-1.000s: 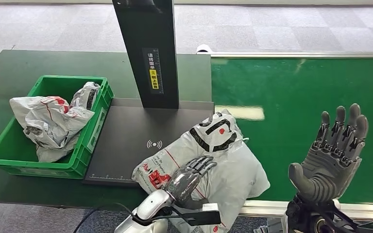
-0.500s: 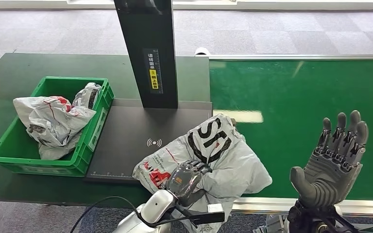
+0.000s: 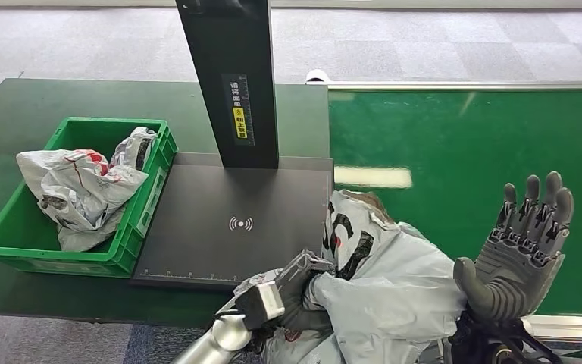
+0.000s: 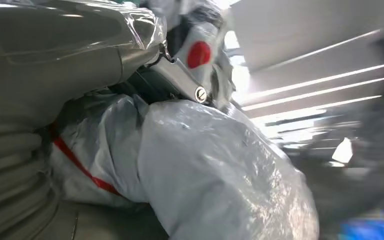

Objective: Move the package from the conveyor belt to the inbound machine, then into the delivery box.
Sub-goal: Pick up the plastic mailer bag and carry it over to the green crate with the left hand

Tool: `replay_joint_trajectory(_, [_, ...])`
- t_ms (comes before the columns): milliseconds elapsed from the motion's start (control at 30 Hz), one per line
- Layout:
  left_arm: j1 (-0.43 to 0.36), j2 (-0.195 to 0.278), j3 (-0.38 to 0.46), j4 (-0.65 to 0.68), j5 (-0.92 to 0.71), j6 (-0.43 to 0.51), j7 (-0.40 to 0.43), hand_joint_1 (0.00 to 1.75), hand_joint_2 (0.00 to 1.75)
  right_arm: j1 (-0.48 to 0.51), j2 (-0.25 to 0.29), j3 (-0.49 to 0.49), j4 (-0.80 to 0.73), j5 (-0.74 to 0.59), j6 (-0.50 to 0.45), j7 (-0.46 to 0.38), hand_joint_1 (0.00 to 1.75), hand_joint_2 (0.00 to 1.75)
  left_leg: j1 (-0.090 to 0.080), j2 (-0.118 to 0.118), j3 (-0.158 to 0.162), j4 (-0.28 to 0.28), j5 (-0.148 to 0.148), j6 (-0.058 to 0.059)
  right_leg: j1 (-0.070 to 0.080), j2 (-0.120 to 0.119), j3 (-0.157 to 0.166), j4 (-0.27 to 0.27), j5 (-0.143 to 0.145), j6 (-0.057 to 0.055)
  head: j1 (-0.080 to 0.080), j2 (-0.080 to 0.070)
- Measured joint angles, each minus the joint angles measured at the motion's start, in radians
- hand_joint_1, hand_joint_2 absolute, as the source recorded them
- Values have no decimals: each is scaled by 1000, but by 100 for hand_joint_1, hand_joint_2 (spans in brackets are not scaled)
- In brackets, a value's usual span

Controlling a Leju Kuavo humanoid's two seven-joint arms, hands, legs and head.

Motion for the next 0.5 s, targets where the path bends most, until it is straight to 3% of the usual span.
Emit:
replay_joint_trajectory(67, [53, 5, 53, -181, 126, -147, -2, 175, 175, 3, 0, -8, 2, -5, 5, 0, 0, 175, 0, 0, 0, 0, -1, 0, 0, 0, 0, 0, -1, 0, 0, 0])
replay_joint_trajectory(133, [85, -7, 165, -321, 214, -266, -4, 175, 175, 10, 1, -17, 2, -8, 10, 0, 0, 175, 0, 0, 0, 0, -2, -1, 0, 0, 0, 0, -2, 0, 0, 0])
replay_joint_trajectory(200, [104, -22, 280, -416, 248, -315, -5, 175, 175, 16, 1, -23, 2, -10, 14, 0, 0, 175, 1, 0, 1, 0, -3, -1, 1, 0, 0, 0, -3, -1, 0, 0])
replay_joint_trajectory(267, [119, -37, 367, -484, 227, -285, -5, 175, 175, 18, 3, -28, 2, -11, 14, 0, 0, 175, 1, 0, 0, 0, -3, -1, 1, 0, 0, 0, -4, -1, 0, 0])
replay_joint_trajectory(333, [123, -49, 455, -539, 167, -127, -5, 175, 175, 19, 6, -32, 2, -8, 16, 0, 0, 175, 1, 0, 0, 0, -3, -1, 1, -1, 1, 0, -4, -1, 0, 0])
replay_joint_trajectory(400, [101, -41, 554, -565, 94, 180, -4, 175, 175, 18, 11, -33, 2, -3, 15, 0, 0, 175, 1, 1, 1, 0, -3, -1, 1, 0, 1, 0, -4, -1, 0, 0])
replay_joint_trajectory(500, [22, 13, 675, -521, -22, 630, -3, 175, 175, 11, 18, -32, 8, 5, 11, 0, 0, 175, 2, -1, 1, 0, -2, -2, 2, -2, 1, 0, -4, -1, 0, 0])
